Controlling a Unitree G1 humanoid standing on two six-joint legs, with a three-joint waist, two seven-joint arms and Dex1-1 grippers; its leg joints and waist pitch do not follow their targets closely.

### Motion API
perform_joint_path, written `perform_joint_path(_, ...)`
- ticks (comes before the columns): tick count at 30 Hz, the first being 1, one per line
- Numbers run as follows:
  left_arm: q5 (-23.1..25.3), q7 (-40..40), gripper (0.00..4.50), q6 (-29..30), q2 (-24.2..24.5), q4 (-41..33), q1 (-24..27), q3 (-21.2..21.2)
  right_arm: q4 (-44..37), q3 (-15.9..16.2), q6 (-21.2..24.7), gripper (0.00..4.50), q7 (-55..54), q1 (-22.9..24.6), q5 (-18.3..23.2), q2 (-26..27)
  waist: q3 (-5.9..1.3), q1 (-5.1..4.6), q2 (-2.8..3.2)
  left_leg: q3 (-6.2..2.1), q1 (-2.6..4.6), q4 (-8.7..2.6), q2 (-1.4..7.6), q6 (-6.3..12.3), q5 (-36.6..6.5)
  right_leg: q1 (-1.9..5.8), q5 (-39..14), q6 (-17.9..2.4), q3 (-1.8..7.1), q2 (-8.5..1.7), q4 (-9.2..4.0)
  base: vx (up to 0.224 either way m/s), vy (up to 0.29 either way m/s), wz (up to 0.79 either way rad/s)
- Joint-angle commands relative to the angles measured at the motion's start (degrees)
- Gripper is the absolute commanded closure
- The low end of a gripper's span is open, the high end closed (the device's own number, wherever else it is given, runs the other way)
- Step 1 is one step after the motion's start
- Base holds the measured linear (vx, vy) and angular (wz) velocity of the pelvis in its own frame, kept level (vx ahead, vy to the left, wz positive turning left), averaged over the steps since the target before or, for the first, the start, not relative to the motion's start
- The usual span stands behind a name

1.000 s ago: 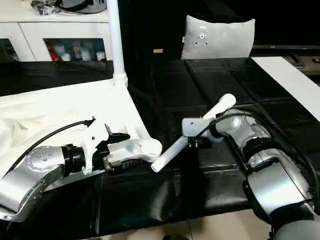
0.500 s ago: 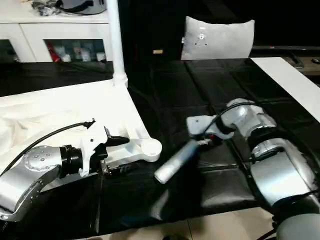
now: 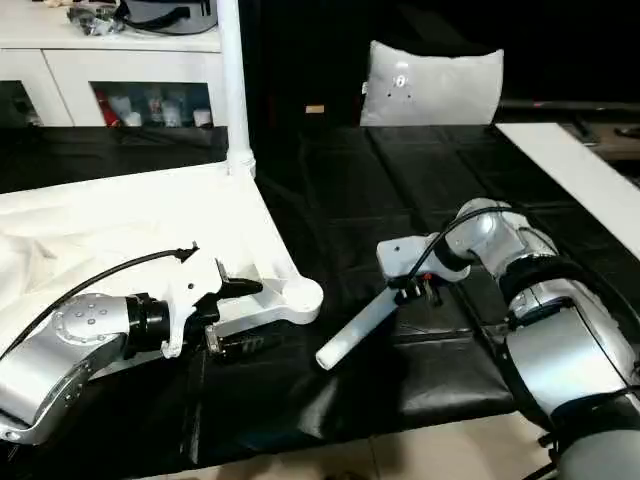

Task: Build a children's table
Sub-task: Insert table leg to table base

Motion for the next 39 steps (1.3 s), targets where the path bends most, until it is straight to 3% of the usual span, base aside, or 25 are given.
perform_joint_path(1,0.3,0.1,0.0,0.4,0.2,-0.9,-0.1,-0.1,1.4,0.6,0.6,3.52,1.5,2.7,-0.8,0.8,-2.89,-0.07,0.53,-0.04,-0.64,-4.61,1.28,2.85,-19.3,3.09,-29.1,-7.8,3.09,-3.07,-4.98,0.0,0.0,0.0)
perform_joint_path(4,0.2,0.2,0.0,0.4,0.3,-0.9,0.1,0.1,1.2,0.7,-0.6,3.38,0.4,2.9,-1.1,1.0,-2.93,-0.16,0.45,-0.1,-0.66,-4.65,1.29,2.64,-20.0,3.05,-29.5,-7.5,3.0,-3.06,-5.03,0.0,0.0,0.0)
perform_joint_path(5,0.2,0.3,0.0,0.4,0.3,-0.8,0.1,0.1,1.2,0.6,-0.7,3.25,0.7,3.0,-0.9,1.0,-2.94,-0.21,0.2,-0.07,-0.64,-4.61,1.26,2.72,-20.0,3.01,-29.8,-7.3,2.96,-3.02,-5.09,0.0,0.0,0.0)
perform_joint_path(11,0.3,0.5,0.0,0.2,0.4,-0.8,0.2,0.1,1.1,0.9,-1.5,2.56,0.5,3.0,-1.6,0.8,-3.05,0.0,0.04,-0.03,-0.79,-4.62,1.3,2.9,-18.7,3.07,-29.1,-7.6,3.09,-3.11,-4.92,0.0,0.0,0.0)
perform_joint_path(15,0.3,0.4,0.0,0.0,0.6,-0.9,0.4,0.4,1.0,1.1,-1.9,2.33,-0.2,3.0,-2.1,0.8,-3.09,0.08,0.31,-0.07,-0.81,-4.67,1.34,2.85,-18.4,3.1,-28.2,-8.1,3.17,-3.16,-4.77,0.0,0.0,0.0)
perform_joint_path(20,0.2,0.4,0.0,0.2,0.7,-1.2,0.3,0.2,1.0,1.6,-2.5,1.82,-4.6,3.8,-3.7,1.6,-3.14,0.11,0.23,-0.02,-0.88,-4.72,1.3,2.49,-17.8,3.13,-27.5,-8.3,3.21,-3.16,-4.71,0.0,0.0,0.0)
perform_joint_path(27,-0.1,0.1,0.0,0.3,1.1,-1.7,0.6,0.2,1.4,2.2,-2.5,1.82,-4.0,4.3,-3.9,2.2,-2.93,0.06,0.21,-0.08,-0.73,-4.77,1.32,2.53,-19.7,3.0,-29.6,-7.5,3.14,-3.19,-5.01,0.0,0.0,0.0)
perform_joint_path(34,-0.3,0.0,0.0,0.3,1.7,-2.0,0.9,0.7,1.8,1.3,-2.5,2.5,-3.0,4.1,-3.4,3.0,-2.95,0.12,0.44,-0.22,-0.76,-4.87,1.38,2.41,-20.0,3.0,-29.6,-7.4,3.11,-3.24,-4.98,0.0,0.0,0.0)
perform_joint_path(39,-0.3,-0.2,0.0,0.3,2.0,-1.9,0.8,0.8,1.8,0.8,-2.7,2.67,-2.1,3.8,-2.9,3.0,-2.96,0.11,0.75,-0.22,-0.63,-4.93,1.4,2.29,-20.9,2.98,-28.8,-8.0,3.16,-3.18,-4.99,0.0,0.0,0.0)
